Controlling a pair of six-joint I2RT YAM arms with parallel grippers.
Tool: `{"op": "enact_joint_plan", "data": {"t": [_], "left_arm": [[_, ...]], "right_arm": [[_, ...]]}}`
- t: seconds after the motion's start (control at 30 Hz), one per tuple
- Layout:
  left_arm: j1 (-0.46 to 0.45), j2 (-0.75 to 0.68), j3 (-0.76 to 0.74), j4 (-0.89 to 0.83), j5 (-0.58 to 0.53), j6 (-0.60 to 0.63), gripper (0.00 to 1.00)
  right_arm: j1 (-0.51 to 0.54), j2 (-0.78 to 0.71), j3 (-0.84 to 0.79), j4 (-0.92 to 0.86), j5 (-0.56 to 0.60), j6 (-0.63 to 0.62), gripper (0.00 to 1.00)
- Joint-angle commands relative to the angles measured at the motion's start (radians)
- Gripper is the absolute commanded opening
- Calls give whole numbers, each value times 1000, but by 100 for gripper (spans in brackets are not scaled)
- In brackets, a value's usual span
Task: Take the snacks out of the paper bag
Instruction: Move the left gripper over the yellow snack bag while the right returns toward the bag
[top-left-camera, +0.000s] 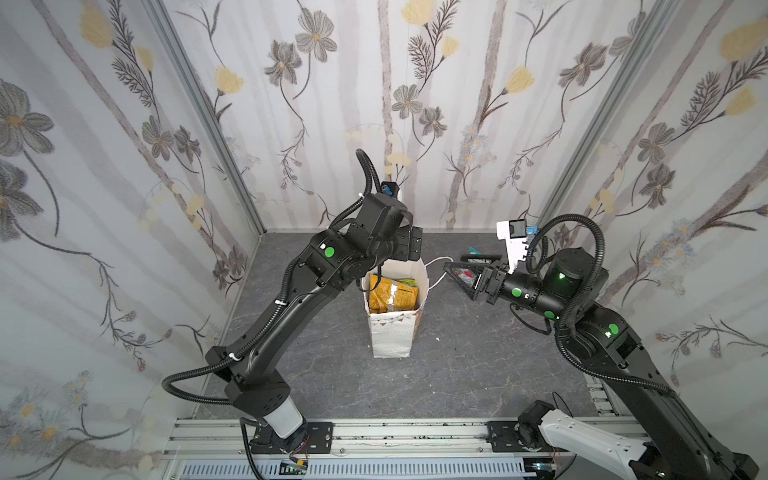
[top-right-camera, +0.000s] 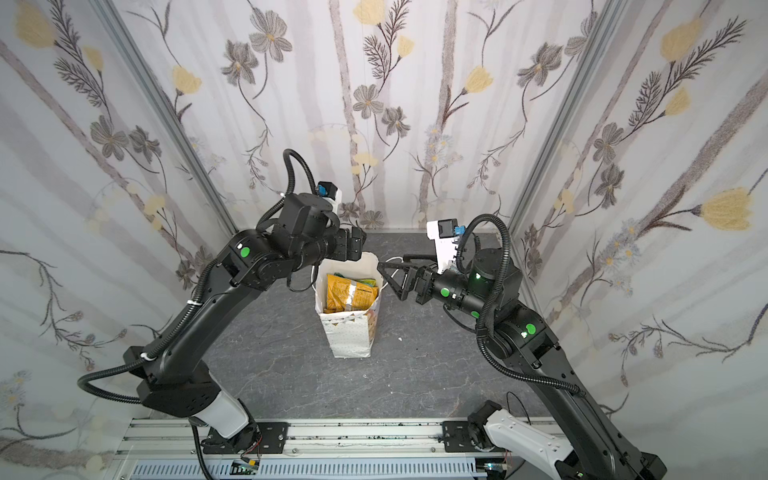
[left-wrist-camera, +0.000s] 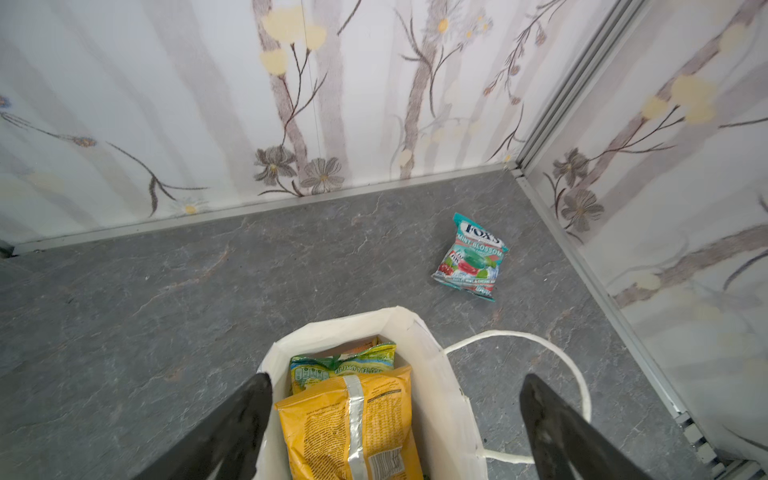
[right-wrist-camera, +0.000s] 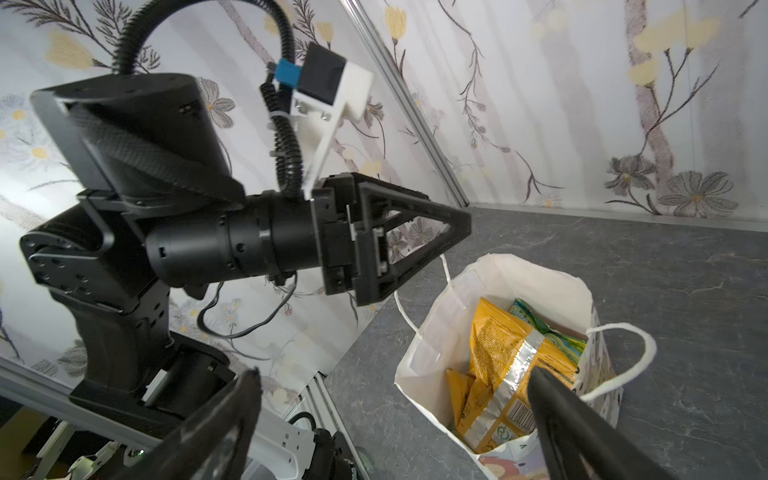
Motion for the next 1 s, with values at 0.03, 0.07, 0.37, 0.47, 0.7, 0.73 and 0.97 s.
{"op": "enact_joint_plan", "data": {"t": [0.03, 0.07, 0.37, 0.47, 0.7, 0.73, 0.97], "left_arm": [[9, 74, 33, -155, -16, -1, 94], [10, 88, 31, -169, -12, 2, 94], [16, 189, -13, -257, -27, 85, 94], [17, 230, -14, -303, -66, 113, 95], [33, 286, -36, -325, -125, 171, 99], [33, 292, -47, -317, -123, 183, 99], [59, 325, -101, -281, -64, 155, 92]], "right_arm": [[9, -29, -53, -4, 6, 16, 99], [10, -37, -61, -4, 6, 19, 99], [10, -88, -93, 16, 35, 20, 99], [9, -90, -98, 23, 38, 20, 99], [10, -88, -103, 34, 31, 23, 99], [11, -90, -104, 35, 31, 25, 99], [11, -93, -107, 38, 35, 31, 99]]}}
